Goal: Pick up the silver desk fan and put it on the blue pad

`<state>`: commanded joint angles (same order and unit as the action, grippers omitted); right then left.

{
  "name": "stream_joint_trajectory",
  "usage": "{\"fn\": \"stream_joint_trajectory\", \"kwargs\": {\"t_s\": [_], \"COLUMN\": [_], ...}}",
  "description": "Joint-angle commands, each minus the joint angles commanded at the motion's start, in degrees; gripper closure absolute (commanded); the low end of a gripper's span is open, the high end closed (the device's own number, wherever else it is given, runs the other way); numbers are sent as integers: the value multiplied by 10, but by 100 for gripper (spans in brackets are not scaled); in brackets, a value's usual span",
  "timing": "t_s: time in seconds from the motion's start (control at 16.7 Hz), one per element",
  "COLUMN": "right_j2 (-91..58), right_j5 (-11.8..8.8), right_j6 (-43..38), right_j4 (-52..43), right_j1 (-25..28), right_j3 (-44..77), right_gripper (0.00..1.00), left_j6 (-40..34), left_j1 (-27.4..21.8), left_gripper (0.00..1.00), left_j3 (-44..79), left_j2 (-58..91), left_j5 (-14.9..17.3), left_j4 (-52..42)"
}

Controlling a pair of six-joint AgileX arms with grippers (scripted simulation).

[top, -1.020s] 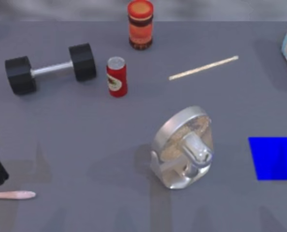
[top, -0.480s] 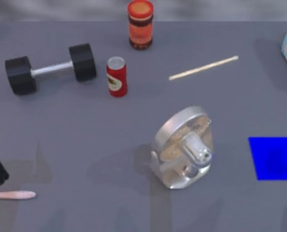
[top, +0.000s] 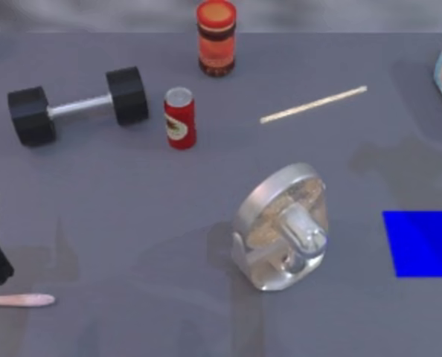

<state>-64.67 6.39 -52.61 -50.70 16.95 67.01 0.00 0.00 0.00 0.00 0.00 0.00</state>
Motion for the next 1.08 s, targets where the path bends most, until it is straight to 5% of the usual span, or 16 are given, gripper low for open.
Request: {"fn": "stream_joint_trajectory", "kwargs": {"t_s": [0.54, 1.08], "right_j2": [-416, -588], "right_j5": [-42, -63], "right_j6": [-328, -412], "right_j4": [-248, -371], "right_j1": [152, 220], "right_j3": [445, 543], "right_gripper": [0, 0], "left_j6": [0, 0], "left_j1": [0, 0], "left_gripper": [0, 0], "left_j3": [0, 0], "left_j2": [0, 0], "left_j5": [0, 0], "left_j4": [0, 0]}}
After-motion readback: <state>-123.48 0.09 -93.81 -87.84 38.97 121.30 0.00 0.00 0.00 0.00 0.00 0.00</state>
